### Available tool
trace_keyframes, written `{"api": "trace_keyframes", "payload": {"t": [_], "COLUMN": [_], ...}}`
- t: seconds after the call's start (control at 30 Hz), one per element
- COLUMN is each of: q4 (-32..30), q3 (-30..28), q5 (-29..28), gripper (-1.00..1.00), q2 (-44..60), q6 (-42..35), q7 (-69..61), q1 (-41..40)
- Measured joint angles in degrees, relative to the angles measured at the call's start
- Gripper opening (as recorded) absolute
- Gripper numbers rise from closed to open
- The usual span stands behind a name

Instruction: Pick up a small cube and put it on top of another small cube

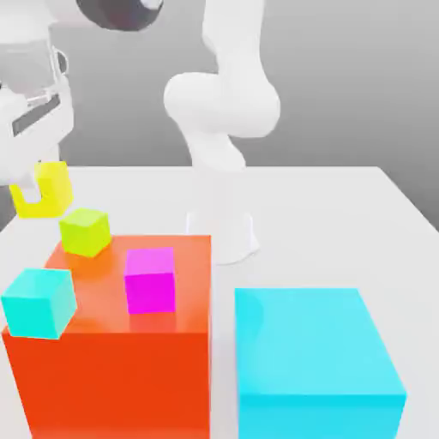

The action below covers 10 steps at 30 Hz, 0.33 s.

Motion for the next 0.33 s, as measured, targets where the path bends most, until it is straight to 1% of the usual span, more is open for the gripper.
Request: {"api": "trace_keyframes", "payload": {"t": [0.07, 0.2, 0.23, 0.33], "q4": [0.47, -4.07, -5.01, -5.01], "q3": [2.57, 5.12, 5.31, 5.31], "q5": [0.10, -0.30, -0.39, -0.39], "gripper": [-1.00, -1.00, 1.00, 1.00], "q2": [-0.16, 3.14, 3.79, 3.79], "q6": [0.21, 8.60, 10.20, 10.20], "q7": [-4.30, -6.54, -6.54, -6.55], "q1": [3.23, 5.06, 5.11, 5.11]}}
